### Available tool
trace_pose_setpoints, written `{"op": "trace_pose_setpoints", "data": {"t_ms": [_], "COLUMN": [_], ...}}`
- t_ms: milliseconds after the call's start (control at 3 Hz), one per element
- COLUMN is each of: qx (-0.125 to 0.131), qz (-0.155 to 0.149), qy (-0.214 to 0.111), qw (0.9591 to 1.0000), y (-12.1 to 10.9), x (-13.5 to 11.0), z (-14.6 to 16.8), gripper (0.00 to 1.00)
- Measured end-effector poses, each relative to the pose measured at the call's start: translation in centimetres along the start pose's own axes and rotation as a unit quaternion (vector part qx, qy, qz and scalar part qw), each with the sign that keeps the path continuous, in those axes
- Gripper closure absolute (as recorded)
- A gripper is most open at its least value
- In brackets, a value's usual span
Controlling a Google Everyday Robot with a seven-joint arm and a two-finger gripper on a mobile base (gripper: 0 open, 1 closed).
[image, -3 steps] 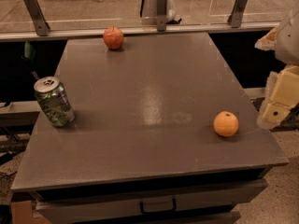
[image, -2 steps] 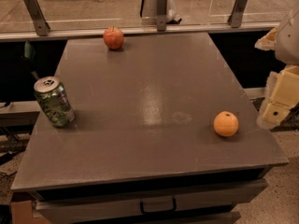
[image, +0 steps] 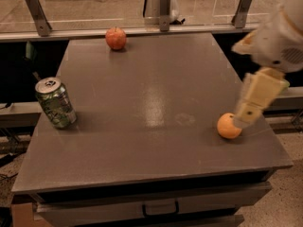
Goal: Knock green can over
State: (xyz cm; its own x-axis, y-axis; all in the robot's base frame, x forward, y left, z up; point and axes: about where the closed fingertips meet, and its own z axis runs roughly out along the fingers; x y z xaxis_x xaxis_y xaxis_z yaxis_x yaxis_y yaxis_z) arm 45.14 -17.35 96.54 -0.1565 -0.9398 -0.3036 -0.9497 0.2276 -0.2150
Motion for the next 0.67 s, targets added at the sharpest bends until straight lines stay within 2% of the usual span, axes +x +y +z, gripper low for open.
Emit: {"op": "trace_pose_setpoints", "data": {"t_ms": [333, 667], "qx": [-0.056, -0.109], "qz": [-0.047, -0.098], "qy": [-0.084, -0.165], "qw": [0.9938, 0.9753], "y": [0.6, 2.0], "x": [-8.6, -18.2], "z": [5.1, 8.8], "gripper": [0.0, 0.0]}}
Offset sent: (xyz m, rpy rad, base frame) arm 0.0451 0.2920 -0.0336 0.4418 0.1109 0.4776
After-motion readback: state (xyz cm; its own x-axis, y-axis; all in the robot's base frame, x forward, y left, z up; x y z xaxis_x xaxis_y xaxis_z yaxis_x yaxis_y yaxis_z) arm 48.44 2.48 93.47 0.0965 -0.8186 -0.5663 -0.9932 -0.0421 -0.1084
